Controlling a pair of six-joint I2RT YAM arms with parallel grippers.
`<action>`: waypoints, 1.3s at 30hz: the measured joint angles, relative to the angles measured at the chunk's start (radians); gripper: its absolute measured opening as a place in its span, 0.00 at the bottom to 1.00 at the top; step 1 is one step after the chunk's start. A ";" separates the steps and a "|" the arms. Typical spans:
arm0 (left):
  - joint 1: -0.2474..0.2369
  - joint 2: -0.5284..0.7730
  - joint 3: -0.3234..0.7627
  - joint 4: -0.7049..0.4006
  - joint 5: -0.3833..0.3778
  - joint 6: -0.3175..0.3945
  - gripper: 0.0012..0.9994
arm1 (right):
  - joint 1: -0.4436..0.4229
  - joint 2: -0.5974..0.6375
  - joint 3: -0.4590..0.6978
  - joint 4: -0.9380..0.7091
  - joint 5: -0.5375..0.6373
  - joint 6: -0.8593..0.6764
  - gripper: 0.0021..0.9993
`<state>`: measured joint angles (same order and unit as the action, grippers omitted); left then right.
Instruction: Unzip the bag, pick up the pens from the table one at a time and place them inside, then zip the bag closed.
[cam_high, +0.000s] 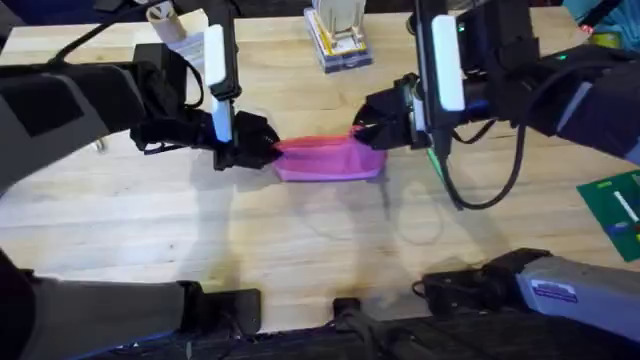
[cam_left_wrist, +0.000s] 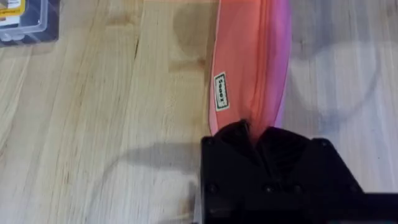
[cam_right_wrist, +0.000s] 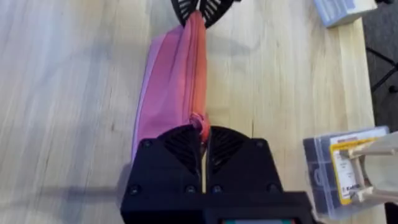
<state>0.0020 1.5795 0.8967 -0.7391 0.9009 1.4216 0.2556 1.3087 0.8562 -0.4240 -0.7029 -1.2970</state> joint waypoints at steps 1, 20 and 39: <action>0.001 0.000 0.000 0.000 -0.001 0.000 0.04 | 0.012 0.000 0.000 0.014 0.002 0.013 0.03; 0.010 0.000 0.000 0.003 -0.008 0.000 0.04 | 0.184 0.047 0.000 0.243 0.074 0.202 0.03; 0.012 0.000 0.000 0.000 -0.004 0.000 0.04 | 0.321 0.246 0.000 0.599 0.074 0.557 0.26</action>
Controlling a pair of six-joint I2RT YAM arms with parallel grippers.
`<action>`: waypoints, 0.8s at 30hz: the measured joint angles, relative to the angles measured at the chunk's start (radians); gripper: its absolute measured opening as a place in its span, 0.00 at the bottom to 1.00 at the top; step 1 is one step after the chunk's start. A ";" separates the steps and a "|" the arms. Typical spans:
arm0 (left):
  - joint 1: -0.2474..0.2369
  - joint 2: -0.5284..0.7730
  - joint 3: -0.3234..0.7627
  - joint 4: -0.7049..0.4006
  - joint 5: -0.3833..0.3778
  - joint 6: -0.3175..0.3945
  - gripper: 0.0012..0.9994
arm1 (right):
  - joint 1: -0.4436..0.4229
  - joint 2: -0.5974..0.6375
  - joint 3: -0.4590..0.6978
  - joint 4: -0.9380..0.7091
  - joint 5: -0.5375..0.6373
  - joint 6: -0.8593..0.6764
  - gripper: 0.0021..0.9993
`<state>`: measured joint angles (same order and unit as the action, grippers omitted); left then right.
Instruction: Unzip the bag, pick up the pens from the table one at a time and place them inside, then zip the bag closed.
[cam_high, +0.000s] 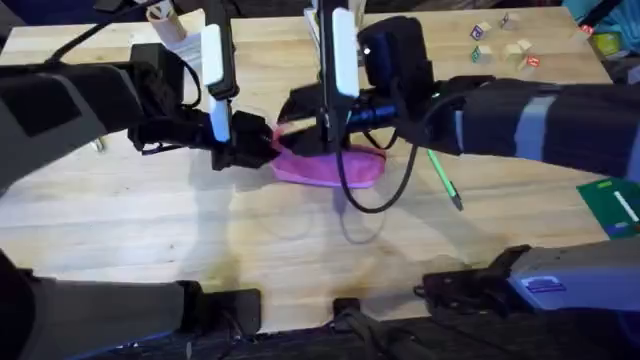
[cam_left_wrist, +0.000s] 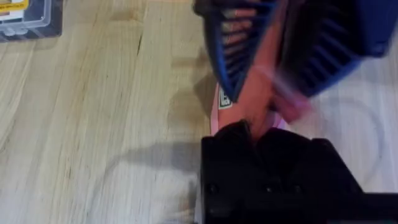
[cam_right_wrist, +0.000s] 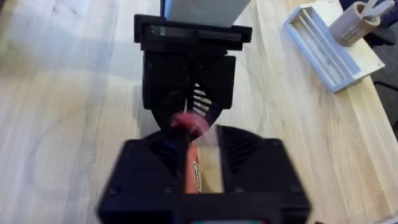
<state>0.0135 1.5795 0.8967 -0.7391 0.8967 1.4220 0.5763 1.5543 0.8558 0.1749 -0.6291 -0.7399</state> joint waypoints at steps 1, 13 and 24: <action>-0.001 0.000 0.000 0.002 0.001 0.000 0.04 | -0.002 -0.010 0.000 -0.011 -0.006 0.007 0.38; -0.004 0.000 0.000 0.004 0.001 0.000 0.04 | -0.036 -0.205 0.007 -0.212 0.041 0.027 1.00; -0.004 0.000 0.000 0.005 0.005 0.003 0.39 | -0.036 -0.434 0.008 -0.454 0.258 0.030 1.00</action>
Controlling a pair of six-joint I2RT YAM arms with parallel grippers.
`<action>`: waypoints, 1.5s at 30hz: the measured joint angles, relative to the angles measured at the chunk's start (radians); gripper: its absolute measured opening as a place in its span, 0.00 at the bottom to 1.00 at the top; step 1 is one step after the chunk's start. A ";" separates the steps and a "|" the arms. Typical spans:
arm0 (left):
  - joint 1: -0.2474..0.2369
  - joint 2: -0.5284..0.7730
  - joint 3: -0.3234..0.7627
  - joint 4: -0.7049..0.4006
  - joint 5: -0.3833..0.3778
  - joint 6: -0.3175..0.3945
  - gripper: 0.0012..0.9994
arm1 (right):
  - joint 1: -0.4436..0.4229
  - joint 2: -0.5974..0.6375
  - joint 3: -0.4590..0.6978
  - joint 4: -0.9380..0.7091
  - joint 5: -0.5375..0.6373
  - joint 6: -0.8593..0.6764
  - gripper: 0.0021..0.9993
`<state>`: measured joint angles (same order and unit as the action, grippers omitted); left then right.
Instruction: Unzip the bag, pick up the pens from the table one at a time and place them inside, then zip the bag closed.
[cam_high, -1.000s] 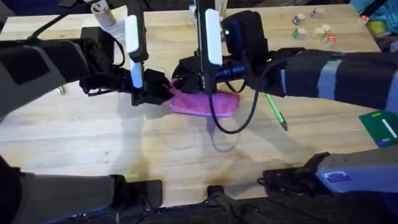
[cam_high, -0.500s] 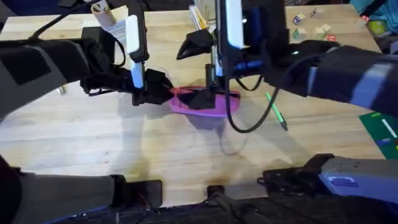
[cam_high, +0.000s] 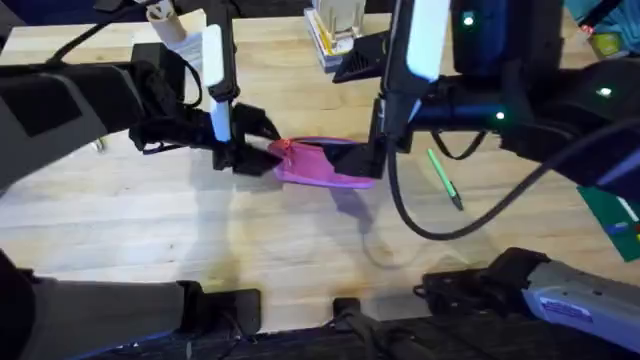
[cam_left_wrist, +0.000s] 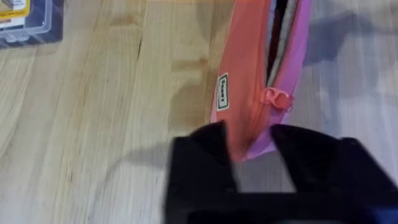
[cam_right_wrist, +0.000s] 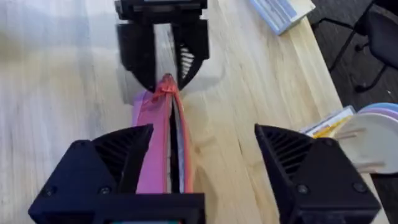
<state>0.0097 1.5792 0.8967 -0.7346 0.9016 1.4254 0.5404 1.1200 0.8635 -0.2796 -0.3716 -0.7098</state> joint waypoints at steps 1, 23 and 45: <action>-0.001 0.000 0.000 -0.001 0.000 0.000 0.55 | 0.000 -0.009 0.000 -0.010 0.009 0.000 1.00; 0.092 -0.124 0.068 -0.048 -0.016 -0.003 0.99 | 0.000 -0.011 0.237 -0.301 0.149 0.098 1.00; 0.147 -0.238 0.071 -0.066 -0.016 -0.003 0.99 | 0.000 0.052 0.285 -0.510 0.166 0.112 1.00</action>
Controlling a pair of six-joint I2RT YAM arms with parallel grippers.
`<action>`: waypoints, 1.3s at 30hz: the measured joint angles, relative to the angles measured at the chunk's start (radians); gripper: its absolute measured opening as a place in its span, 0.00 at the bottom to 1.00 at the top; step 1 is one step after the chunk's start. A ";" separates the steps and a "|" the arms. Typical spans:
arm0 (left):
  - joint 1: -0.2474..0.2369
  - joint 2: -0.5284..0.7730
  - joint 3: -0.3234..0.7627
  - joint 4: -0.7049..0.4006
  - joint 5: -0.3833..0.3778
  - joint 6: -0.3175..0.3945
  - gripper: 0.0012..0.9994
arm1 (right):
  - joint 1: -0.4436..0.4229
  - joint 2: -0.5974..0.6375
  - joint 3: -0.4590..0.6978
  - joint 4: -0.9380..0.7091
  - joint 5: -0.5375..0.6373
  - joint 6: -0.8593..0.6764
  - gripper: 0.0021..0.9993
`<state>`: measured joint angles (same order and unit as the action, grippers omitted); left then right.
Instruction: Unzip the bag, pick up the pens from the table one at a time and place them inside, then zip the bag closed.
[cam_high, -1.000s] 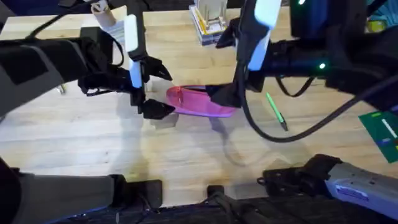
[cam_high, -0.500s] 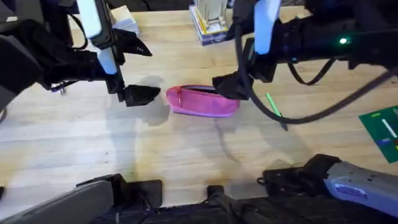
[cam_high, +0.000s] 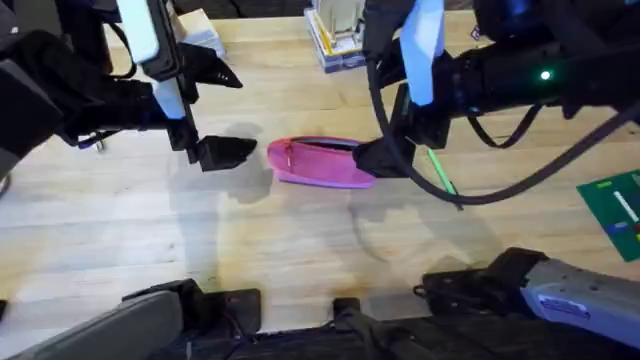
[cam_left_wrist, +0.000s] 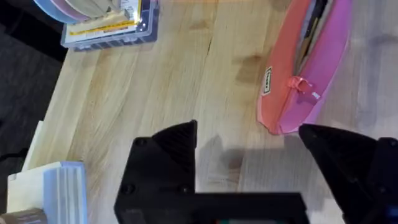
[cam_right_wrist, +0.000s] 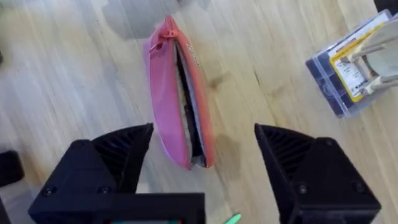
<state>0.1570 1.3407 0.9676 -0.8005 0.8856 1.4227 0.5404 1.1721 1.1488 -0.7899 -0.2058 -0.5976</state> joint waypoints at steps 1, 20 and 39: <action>0.000 0.000 0.000 0.000 0.000 0.000 0.99 | 0.000 0.000 0.000 -0.001 0.000 0.000 1.00; 0.000 0.000 0.000 0.000 0.000 0.000 0.99 | 0.000 0.003 0.000 0.038 -0.120 0.011 0.03; 0.000 0.000 0.000 0.000 0.000 0.000 0.99 | 0.000 0.256 0.000 0.055 -0.206 0.011 0.03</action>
<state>0.1570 1.3407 0.9676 -0.8005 0.8856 1.4227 0.5404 1.4283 1.1492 -0.7350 -0.4122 -0.5869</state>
